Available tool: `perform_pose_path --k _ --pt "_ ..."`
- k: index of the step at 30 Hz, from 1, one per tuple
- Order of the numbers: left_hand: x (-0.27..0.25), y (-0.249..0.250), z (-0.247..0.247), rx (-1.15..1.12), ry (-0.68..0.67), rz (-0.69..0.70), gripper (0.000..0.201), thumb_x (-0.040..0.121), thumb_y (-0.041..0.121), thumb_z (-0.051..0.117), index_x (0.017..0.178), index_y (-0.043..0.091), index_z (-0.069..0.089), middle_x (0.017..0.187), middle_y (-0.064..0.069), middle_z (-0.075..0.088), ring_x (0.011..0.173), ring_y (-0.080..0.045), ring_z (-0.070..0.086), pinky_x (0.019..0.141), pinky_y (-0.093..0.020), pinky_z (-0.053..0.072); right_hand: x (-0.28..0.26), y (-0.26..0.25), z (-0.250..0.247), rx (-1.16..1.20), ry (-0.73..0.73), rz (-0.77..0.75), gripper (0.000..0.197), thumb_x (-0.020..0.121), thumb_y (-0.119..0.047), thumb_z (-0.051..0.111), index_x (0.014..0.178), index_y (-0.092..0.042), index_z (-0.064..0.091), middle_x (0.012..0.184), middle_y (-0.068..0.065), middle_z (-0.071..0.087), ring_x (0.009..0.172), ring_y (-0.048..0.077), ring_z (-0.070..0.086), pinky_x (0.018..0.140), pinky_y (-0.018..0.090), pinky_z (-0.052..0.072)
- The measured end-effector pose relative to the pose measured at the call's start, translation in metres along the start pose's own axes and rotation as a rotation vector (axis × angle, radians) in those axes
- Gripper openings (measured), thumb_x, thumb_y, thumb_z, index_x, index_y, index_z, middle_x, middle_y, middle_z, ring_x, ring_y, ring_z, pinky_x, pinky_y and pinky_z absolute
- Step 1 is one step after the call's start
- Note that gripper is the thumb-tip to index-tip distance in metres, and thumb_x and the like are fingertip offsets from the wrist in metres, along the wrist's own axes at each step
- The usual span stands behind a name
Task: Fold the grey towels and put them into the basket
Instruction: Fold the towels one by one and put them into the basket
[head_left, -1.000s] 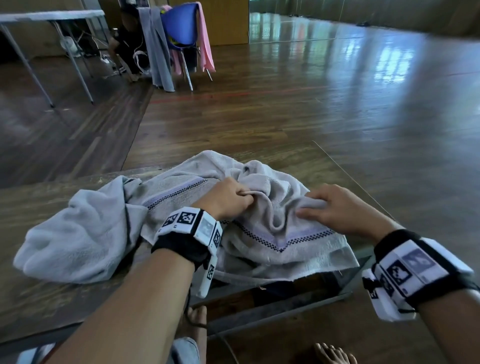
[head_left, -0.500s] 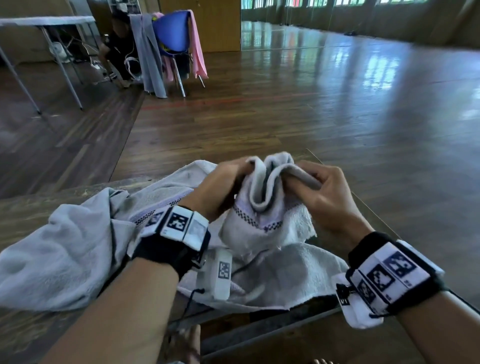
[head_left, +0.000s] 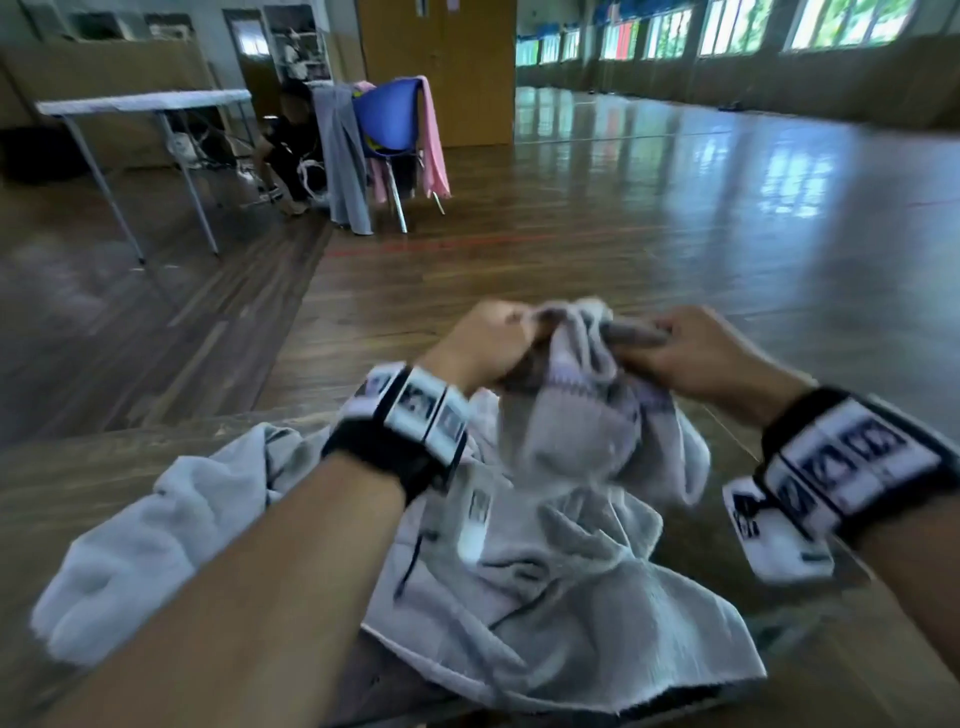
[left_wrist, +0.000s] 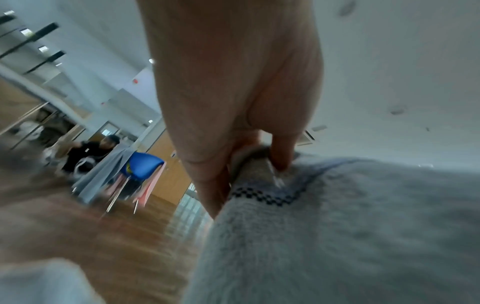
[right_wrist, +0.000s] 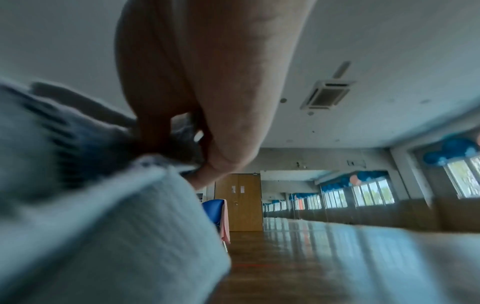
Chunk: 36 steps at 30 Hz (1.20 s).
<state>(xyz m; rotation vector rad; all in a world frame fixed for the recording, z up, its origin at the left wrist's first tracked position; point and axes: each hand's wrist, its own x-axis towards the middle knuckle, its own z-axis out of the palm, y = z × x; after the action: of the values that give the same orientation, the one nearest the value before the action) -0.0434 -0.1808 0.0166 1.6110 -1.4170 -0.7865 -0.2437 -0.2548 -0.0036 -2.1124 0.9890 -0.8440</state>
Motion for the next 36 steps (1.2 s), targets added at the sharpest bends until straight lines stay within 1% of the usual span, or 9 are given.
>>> perform_pose_path --k 4,7,13,18,21,24,30,33,36 --pt "0.062 0.032 -0.043 0.250 0.369 0.143 0.021 0.096 0.013 0.052 0.080 0.008 0.065 0.085 -0.018 0.067 0.084 -0.029 0.061 0.064 -0.027 0.041 0.077 -0.022 -0.030 -0.081 0.213 -0.111 0.021 0.093 -0.022 0.072 0.078 -0.006 0.076 0.071 -0.005 0.070 0.064 -0.001 0.057 0.061 0.026 0.051" --pt "0.074 0.023 -0.076 0.437 0.493 0.083 0.024 0.092 0.012 0.052 0.098 0.007 0.074 0.096 -0.018 0.071 0.099 -0.035 0.064 0.074 -0.032 0.044 0.101 -0.018 -0.052 -0.359 0.174 -0.056 0.019 0.098 -0.020 0.062 0.095 -0.014 0.079 0.087 0.012 0.075 0.083 0.029 0.067 0.076 0.040 0.054" --pt "0.071 -0.014 -0.084 0.287 0.322 -0.047 0.025 0.087 0.001 0.056 0.092 0.013 0.077 0.085 -0.017 0.072 0.064 -0.036 0.068 0.059 -0.040 0.061 0.100 0.012 -0.052 -0.453 0.188 0.036 0.024 0.096 -0.016 0.060 0.084 -0.021 0.080 0.066 0.002 0.065 0.075 0.031 0.062 0.078 0.039 0.051" --pt "0.078 -0.041 -0.060 -0.069 0.288 -0.177 0.030 0.097 0.005 0.050 0.111 0.014 0.075 0.107 -0.018 0.073 0.090 -0.037 0.073 0.082 -0.044 0.061 0.107 0.045 -0.037 -0.153 0.133 0.214 0.032 0.094 0.006 0.050 0.073 -0.007 0.071 0.094 0.028 0.073 0.082 0.041 0.074 0.080 0.054 0.061" --pt "0.079 -0.042 -0.057 0.130 0.416 -0.041 0.027 0.095 0.011 0.055 0.107 0.018 0.078 0.100 -0.009 0.076 0.087 -0.025 0.070 0.074 -0.026 0.054 0.111 0.058 -0.037 -0.216 0.166 0.132 0.020 0.090 0.003 0.060 0.092 -0.004 0.079 0.092 0.021 0.075 0.089 0.035 0.072 0.079 0.051 0.061" --pt "0.067 -0.034 -0.057 0.256 0.564 0.176 0.028 0.092 0.009 0.052 0.100 0.010 0.079 0.093 -0.012 0.076 0.086 -0.028 0.068 0.069 -0.029 0.047 0.101 0.055 -0.034 -0.122 0.295 -0.036 0.020 0.095 -0.011 0.064 0.100 -0.021 0.080 0.076 0.003 0.074 0.061 0.001 0.062 0.054 0.020 0.050" --pt "0.031 -0.055 -0.062 0.467 0.282 -0.062 0.020 0.097 0.013 0.060 0.094 0.006 0.078 0.086 -0.016 0.073 0.072 -0.026 0.062 0.061 -0.023 0.041 0.067 0.060 -0.024 -0.270 -0.054 0.039 0.015 0.095 -0.009 0.066 0.097 -0.012 0.081 0.066 0.007 0.063 0.058 0.012 0.047 0.056 0.029 0.035" --pt "0.010 -0.060 -0.069 0.470 0.263 -0.068 0.025 0.096 0.012 0.060 0.078 0.003 0.075 0.068 -0.013 0.062 0.063 -0.023 0.046 0.047 -0.018 0.029 0.044 0.053 -0.019 -0.332 -0.062 0.034 0.016 0.094 -0.015 0.067 0.094 -0.020 0.082 0.062 0.005 0.060 0.054 0.007 0.044 0.054 0.025 0.035" --pt "-0.012 -0.053 -0.078 0.497 0.267 -0.049 0.016 0.093 0.010 0.064 0.091 0.009 0.081 0.077 -0.012 0.074 0.064 -0.025 0.059 0.057 -0.027 0.043 0.023 0.040 -0.017 -0.333 0.012 0.022 0.018 0.090 -0.013 0.069 0.092 -0.025 0.082 0.064 -0.004 0.065 0.057 0.007 0.051 0.056 0.023 0.040"
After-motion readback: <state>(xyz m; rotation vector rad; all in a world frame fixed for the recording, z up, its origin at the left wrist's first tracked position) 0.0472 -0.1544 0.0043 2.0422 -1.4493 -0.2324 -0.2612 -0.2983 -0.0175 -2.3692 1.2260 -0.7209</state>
